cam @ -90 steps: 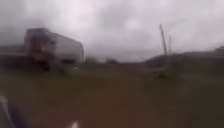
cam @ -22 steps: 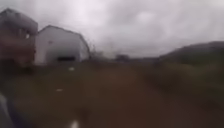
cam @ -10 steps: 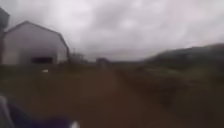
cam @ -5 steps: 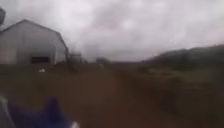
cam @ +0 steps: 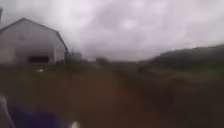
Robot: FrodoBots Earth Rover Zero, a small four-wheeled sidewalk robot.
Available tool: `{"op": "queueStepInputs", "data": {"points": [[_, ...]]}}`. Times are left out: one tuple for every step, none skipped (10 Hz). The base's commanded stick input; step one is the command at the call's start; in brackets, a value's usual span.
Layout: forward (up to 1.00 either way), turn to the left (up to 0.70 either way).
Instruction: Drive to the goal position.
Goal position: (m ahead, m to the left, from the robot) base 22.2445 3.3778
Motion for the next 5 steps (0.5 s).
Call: {"op": "queueStepInputs", "data": {"points": [[0.70,0.00],[0.70,0.00],[0.70,0.00],[0.70,0.00],[0.70,0.00]]}}
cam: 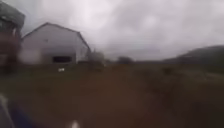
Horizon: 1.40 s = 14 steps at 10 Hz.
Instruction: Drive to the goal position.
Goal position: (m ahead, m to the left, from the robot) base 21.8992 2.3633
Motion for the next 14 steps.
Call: {"op": "queueStepInputs", "data": {"points": [[0.70,-0.01],[0.70,-0.06],[0.70,-0.10],[0.70,-0.14],[0.70,-0.18],[0.70,-0.22],[0.70,-0.26],[0.70,-0.31],[0.70,-0.35],[0.70,-0.35],[0.70,-0.35],[0.70,-0.17],[0.70,0.00],[0.70,0.00]]}}
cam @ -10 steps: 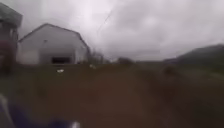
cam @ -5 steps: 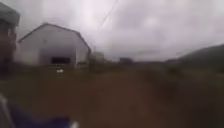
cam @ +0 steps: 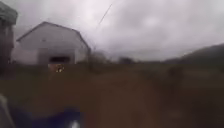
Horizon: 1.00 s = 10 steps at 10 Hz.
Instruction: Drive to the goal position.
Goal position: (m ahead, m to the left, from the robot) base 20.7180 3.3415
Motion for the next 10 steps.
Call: {"op": "queueStepInputs", "data": {"points": [[0.70,0.00],[0.70,0.00],[0.70,0.00],[0.70,0.00],[0.70,0.00],[0.70,0.00],[0.70,0.00],[0.70,0.00],[0.70,0.00],[0.70,0.00]]}}
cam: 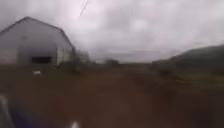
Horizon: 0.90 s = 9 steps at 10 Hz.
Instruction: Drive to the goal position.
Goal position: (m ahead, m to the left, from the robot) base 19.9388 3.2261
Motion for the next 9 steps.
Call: {"op": "queueStepInputs", "data": {"points": [[0.70,0.00],[0.70,0.00],[0.70,0.00],[0.70,0.00],[0.70,0.00],[0.70,0.00],[0.70,0.00],[0.70,0.00],[0.70,0.00]]}}
